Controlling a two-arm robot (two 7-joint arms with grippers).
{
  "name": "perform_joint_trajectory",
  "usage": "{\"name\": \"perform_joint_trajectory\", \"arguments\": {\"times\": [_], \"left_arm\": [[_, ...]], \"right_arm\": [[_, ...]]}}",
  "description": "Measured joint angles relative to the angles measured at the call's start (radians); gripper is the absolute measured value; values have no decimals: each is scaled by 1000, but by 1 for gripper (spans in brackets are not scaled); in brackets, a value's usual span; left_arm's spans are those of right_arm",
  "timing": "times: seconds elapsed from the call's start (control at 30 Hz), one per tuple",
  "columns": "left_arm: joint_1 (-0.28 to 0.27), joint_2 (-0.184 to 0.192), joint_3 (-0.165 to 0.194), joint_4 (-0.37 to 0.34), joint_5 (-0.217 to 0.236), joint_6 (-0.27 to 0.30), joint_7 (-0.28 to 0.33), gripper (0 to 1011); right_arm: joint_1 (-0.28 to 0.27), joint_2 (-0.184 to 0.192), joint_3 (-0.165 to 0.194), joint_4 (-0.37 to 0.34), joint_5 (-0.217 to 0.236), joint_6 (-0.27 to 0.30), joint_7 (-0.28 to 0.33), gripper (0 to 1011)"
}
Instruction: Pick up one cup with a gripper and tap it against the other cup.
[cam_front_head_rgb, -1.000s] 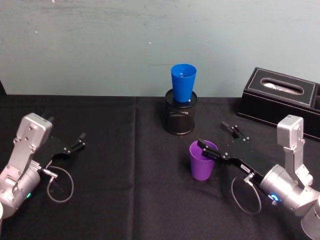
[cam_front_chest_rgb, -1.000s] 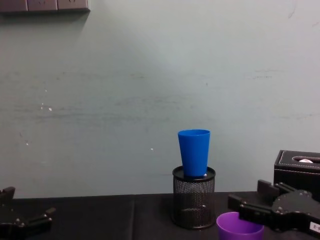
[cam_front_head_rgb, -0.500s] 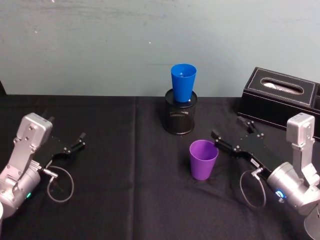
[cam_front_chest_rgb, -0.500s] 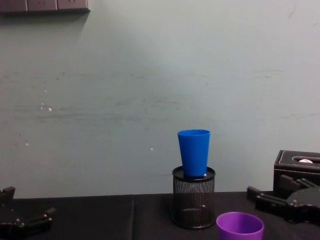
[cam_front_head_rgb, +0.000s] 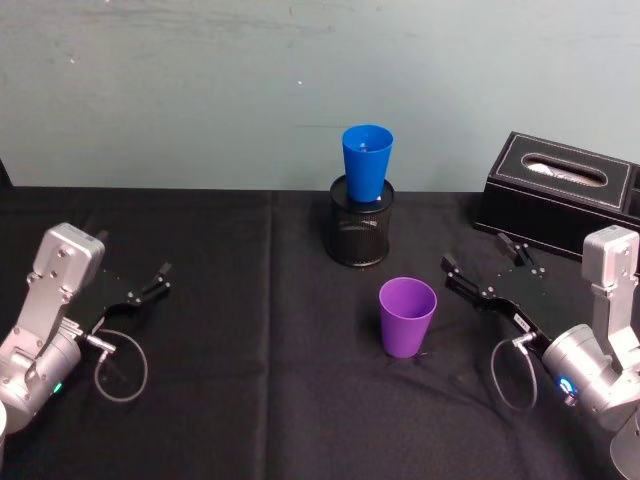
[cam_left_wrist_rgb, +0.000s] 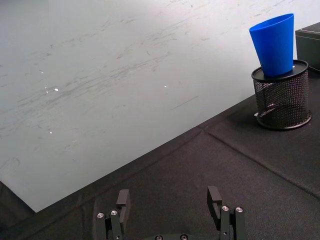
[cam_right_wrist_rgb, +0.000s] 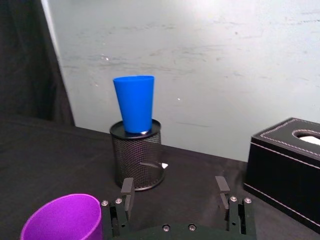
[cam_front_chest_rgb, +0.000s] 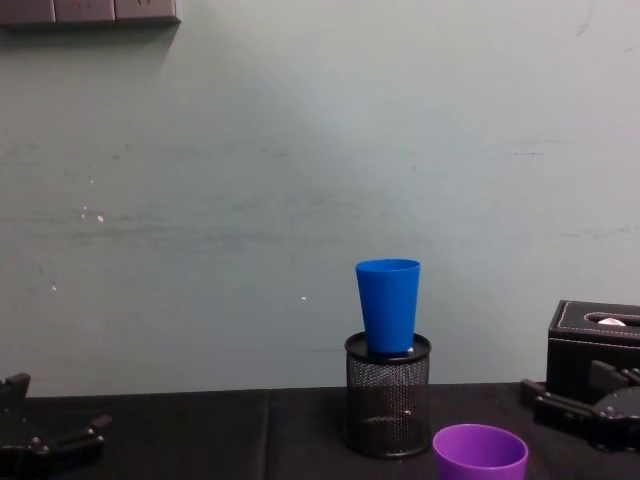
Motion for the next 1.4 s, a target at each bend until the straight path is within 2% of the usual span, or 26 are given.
{"name": "perform_joint_trajectory", "arguments": {"times": [0.27, 0.77, 1.4], "left_arm": [[0, 0, 0, 0, 0, 0, 0, 1011], [0, 0, 0, 0, 0, 0, 0, 1011], [0, 0, 0, 0, 0, 0, 0, 1011]], "right_arm": [[9, -18, 19, 50, -22, 1, -8, 1003], [28, -36, 31, 124, -44, -2, -1, 1003], [32, -41, 31, 138, -52, -1, 6, 1003]]}}
